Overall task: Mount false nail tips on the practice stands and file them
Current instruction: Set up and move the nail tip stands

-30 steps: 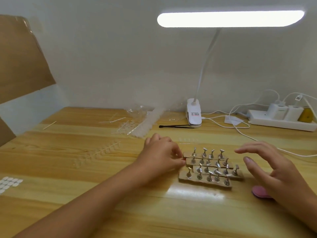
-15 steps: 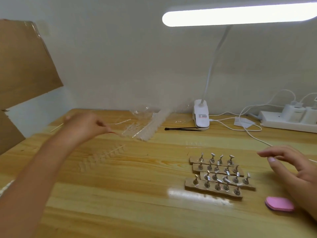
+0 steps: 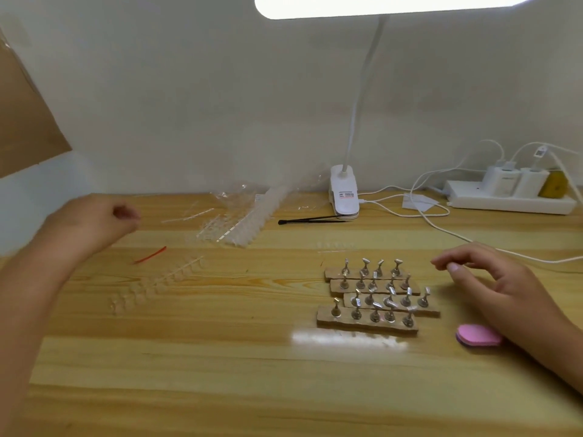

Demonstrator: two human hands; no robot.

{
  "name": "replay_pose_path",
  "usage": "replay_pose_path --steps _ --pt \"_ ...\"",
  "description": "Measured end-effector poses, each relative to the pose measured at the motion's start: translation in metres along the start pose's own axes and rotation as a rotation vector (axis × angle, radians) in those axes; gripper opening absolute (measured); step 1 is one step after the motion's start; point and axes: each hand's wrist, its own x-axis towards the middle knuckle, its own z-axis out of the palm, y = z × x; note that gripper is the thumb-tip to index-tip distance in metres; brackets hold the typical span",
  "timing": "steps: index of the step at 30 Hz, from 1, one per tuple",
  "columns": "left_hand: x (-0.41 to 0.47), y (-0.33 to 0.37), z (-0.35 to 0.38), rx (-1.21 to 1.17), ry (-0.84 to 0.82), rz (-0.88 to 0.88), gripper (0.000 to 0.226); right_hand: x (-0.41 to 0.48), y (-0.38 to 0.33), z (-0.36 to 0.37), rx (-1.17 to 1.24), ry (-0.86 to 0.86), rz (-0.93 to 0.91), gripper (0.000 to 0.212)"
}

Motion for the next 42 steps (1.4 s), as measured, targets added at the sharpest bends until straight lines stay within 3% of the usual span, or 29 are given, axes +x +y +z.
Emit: replay_pose_path --steps 2,4,6,10,14,19,24,27,30,32,35,38,42 --pt "-0.021 0.051 0.011 -0.181 0.045 0.194 0.011 -0.001 -0.002 0.000 -0.007 -0.014 -0.009 0.028" --pt "-0.050 0.108 0.033 -0.358 -0.115 0.359 0.013 -0.003 -0.003 0.000 -0.013 -0.012 -0.021 0.029" --pt "-0.075 0.149 0.055 -0.343 -0.305 0.459 0.015 -0.006 -0.003 -0.002 0.001 0.006 -0.025 0.030" --pt "-0.099 0.161 0.070 -0.228 -0.644 0.469 0.032 -0.014 -0.010 -0.005 0.032 -0.008 -0.062 0.016" --pt "-0.113 0.150 0.070 -0.401 -0.852 0.437 0.045 -0.014 -0.011 0.000 0.083 -0.068 -0.057 0.025" --pt "-0.125 0.158 0.075 -0.425 -0.758 0.460 0.026 -0.015 -0.010 -0.001 0.112 -0.088 -0.045 0.031" --pt "-0.125 0.163 0.067 -0.413 -0.877 0.561 0.030 -0.013 -0.007 0.000 0.106 -0.060 -0.047 0.029" --pt "-0.103 0.168 0.072 -0.448 -0.595 0.535 0.023 -0.012 -0.005 -0.002 0.082 0.000 -0.074 0.027" --pt "-0.079 0.180 0.093 -0.275 -0.333 0.533 0.025 -0.011 -0.005 -0.003 0.111 0.058 -0.084 0.028" --pt "-0.065 0.186 0.109 -0.144 -0.336 0.562 0.039 -0.011 -0.005 -0.004 0.124 0.078 -0.080 0.027" --pt "-0.050 0.193 0.122 -0.120 -0.369 0.554 0.036 -0.012 -0.005 -0.004 0.112 0.075 -0.082 0.026" --pt "-0.044 0.195 0.122 -0.185 -0.399 0.525 0.021 -0.012 -0.006 -0.004 0.088 0.056 -0.085 0.027" --pt "-0.054 0.175 0.108 -0.438 -0.427 0.359 0.007 -0.014 -0.008 -0.004 0.065 0.057 -0.092 0.029"
